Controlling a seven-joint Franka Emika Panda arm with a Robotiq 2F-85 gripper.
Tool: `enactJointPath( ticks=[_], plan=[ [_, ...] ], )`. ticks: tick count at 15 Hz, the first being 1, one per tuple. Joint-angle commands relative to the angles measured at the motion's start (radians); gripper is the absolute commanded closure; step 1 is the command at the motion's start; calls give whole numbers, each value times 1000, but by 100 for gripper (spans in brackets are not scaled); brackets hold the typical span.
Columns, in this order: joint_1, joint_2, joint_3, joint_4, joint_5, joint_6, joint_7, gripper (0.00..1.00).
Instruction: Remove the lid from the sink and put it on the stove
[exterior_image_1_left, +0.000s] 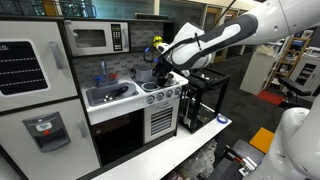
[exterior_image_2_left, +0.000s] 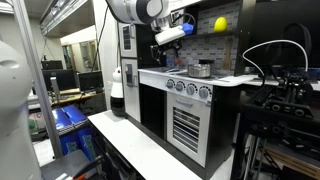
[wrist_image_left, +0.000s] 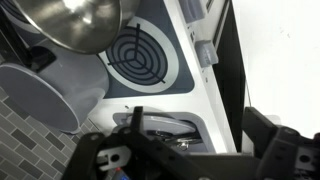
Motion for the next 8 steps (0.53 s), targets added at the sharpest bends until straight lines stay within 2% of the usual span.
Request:
enactJointPath(
  ticks=[1,2,3,8],
  plan=[
    [27,73,-18,40,84,79,-126,0],
    [16,87,-12,47,61,98,-102,0],
    [11,42,-4,13,44,61,-70,0],
    [11,71,-4,31,44,83,-70,0]
  ],
)
